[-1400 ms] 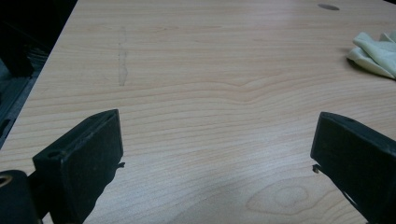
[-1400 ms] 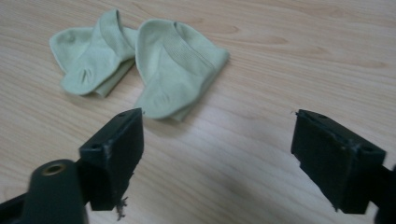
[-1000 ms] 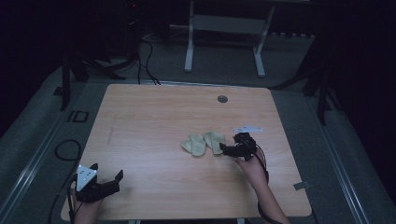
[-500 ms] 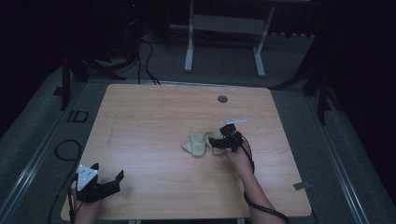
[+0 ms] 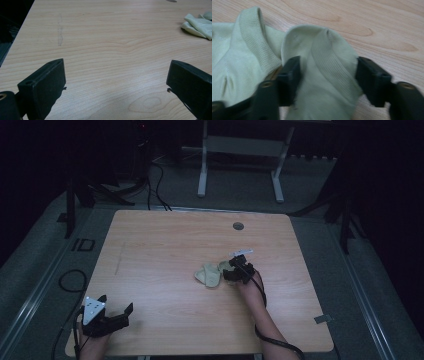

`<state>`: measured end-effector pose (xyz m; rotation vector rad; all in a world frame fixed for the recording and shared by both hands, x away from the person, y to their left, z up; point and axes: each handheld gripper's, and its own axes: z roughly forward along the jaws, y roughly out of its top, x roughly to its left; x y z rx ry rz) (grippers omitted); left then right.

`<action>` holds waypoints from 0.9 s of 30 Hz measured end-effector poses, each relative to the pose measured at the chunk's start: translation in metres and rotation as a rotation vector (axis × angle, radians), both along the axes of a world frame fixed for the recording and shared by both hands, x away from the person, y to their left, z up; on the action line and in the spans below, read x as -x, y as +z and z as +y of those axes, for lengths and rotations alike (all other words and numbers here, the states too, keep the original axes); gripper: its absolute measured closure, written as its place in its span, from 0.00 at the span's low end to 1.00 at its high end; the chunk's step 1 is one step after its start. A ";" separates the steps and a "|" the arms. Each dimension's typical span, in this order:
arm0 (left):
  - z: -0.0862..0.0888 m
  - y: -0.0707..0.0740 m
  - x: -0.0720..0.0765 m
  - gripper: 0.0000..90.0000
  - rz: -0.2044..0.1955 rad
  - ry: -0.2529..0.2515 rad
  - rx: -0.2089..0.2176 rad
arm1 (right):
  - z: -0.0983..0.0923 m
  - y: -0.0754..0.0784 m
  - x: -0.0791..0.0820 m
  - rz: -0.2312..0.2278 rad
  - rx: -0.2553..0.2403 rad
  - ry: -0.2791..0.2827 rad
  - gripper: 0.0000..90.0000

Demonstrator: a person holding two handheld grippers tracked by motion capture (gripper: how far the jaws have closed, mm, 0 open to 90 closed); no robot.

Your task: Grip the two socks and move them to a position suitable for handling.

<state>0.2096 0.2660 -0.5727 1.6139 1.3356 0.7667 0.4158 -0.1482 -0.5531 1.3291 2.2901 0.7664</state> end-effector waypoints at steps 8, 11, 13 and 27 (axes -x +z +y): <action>-0.001 0.000 0.000 0.03 0.006 -0.005 -0.002 | 0.000 0.002 0.001 -0.014 0.025 0.006 0.75; -0.001 -0.001 -0.001 0.03 0.018 -0.004 -0.002 | 0.000 0.004 0.000 -0.008 0.049 0.022 0.82; -0.001 -0.002 -0.001 0.03 0.018 -0.008 -0.002 | -0.003 0.012 0.000 0.007 0.058 0.025 0.84; -0.004 -0.001 0.000 0.03 0.016 -0.005 -0.002 | -0.014 0.044 0.036 -0.030 0.038 0.110 0.84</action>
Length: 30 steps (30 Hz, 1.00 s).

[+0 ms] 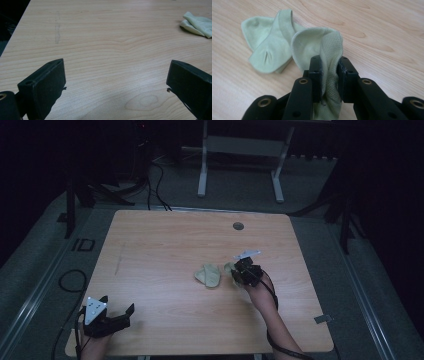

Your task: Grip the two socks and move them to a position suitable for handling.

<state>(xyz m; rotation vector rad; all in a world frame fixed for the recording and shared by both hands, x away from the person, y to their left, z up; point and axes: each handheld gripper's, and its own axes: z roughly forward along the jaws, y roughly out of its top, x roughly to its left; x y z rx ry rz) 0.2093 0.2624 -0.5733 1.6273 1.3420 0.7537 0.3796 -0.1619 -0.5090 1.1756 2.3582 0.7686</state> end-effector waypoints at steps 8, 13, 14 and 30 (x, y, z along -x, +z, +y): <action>-0.001 0.000 -0.001 0.03 0.002 0.000 -0.002 | 0.001 0.008 0.036 -0.012 -0.011 0.062 0.84; -0.001 0.000 -0.001 0.03 0.003 0.000 -0.002 | 0.005 0.016 0.054 -0.017 -0.043 0.095 0.84; -0.002 0.000 -0.001 0.03 0.002 0.001 -0.002 | 0.006 0.018 0.059 -0.018 -0.047 0.105 0.84; -0.008 0.002 0.001 0.03 -0.009 -0.033 -0.013 | 0.039 0.013 0.125 -0.020 -0.064 0.266 0.84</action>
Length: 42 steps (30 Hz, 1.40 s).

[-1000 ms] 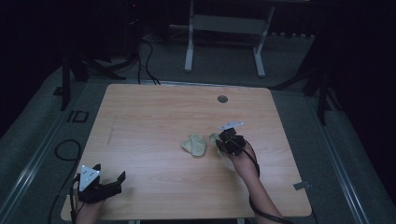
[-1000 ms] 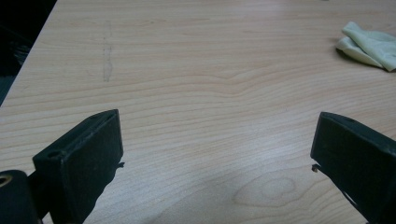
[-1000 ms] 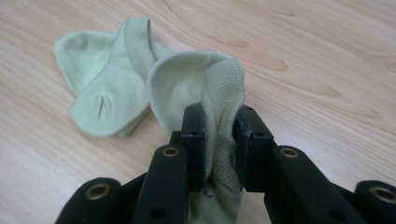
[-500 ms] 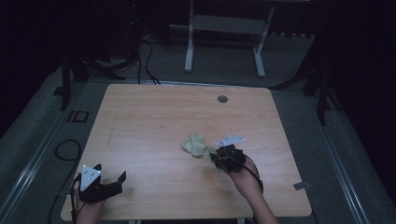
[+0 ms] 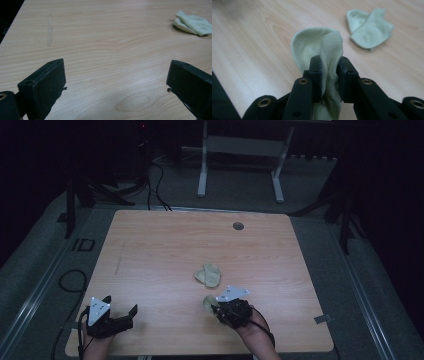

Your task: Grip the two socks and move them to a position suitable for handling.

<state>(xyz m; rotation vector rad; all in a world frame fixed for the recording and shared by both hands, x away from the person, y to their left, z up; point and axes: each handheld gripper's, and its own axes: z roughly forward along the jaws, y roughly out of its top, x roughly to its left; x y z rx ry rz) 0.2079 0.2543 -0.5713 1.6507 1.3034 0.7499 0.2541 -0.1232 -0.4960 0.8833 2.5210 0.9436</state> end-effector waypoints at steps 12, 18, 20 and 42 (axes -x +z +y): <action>-0.021 0.003 0.007 0.03 -0.026 -0.078 0.023 | 0.014 -0.053 0.008 0.061 0.109 0.028 0.82; -0.031 0.005 0.008 0.03 -0.033 -0.122 0.043 | 0.016 -0.057 0.010 0.048 0.105 0.029 0.74; -0.038 0.005 0.009 0.03 -0.033 -0.149 0.044 | 0.015 -0.055 0.009 0.078 0.089 0.032 0.66; -0.169 0.024 -0.002 0.80 0.052 -0.680 -0.073 | -0.009 -0.025 0.001 0.071 0.036 0.117 0.74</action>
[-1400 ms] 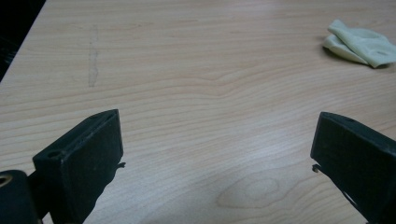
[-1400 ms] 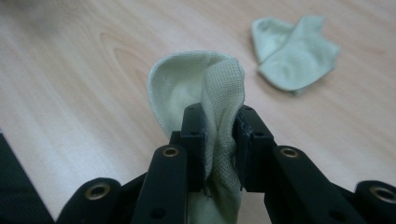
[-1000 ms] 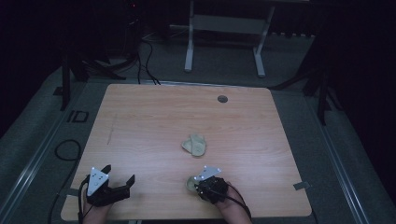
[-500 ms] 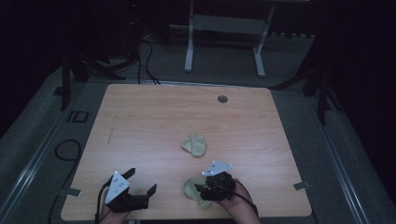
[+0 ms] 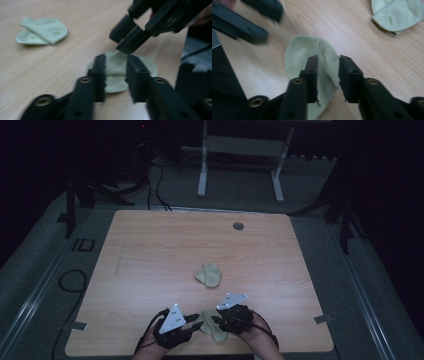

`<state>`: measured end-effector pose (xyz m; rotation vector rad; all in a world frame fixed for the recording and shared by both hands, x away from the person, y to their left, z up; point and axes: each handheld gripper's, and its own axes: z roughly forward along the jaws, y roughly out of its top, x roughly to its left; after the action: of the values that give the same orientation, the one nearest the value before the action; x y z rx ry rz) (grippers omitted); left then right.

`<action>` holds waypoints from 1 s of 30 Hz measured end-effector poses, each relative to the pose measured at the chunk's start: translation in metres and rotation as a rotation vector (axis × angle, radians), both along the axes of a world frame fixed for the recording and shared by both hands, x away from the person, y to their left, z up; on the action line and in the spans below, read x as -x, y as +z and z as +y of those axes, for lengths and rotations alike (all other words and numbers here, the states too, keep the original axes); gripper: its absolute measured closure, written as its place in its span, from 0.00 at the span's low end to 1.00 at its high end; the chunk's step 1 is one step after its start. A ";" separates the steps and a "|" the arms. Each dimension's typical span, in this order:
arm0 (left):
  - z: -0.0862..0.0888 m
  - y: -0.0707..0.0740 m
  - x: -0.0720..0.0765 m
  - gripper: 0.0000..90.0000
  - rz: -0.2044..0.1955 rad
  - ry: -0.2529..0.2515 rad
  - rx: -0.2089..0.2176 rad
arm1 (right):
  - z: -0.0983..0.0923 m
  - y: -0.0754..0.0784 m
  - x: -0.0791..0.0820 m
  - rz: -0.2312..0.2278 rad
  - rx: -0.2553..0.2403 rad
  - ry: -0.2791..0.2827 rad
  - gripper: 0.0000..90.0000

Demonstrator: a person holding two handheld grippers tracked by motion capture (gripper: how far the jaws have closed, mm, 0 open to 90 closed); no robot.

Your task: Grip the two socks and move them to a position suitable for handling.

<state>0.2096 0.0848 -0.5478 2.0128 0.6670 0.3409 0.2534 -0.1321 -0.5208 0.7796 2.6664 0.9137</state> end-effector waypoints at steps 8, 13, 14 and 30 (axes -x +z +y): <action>-0.009 -0.017 -0.021 0.98 0.076 0.006 -0.127 | 0.005 -0.015 -0.005 0.051 0.043 0.035 0.71; -0.014 -0.022 -0.025 0.98 0.113 0.001 -0.178 | 0.007 -0.025 -0.002 0.059 0.080 0.060 0.86; -0.015 -0.023 -0.025 0.98 0.122 -0.007 -0.178 | 0.006 -0.024 -0.002 0.055 0.080 0.060 0.88; -0.017 -0.023 -0.022 0.99 0.153 0.002 -0.162 | -0.029 0.010 0.004 -0.019 -0.004 -0.047 0.92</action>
<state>0.2312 0.0682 -0.5703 2.2093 0.7568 0.2510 0.2496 -0.1615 -0.5107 0.8268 2.6190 0.9100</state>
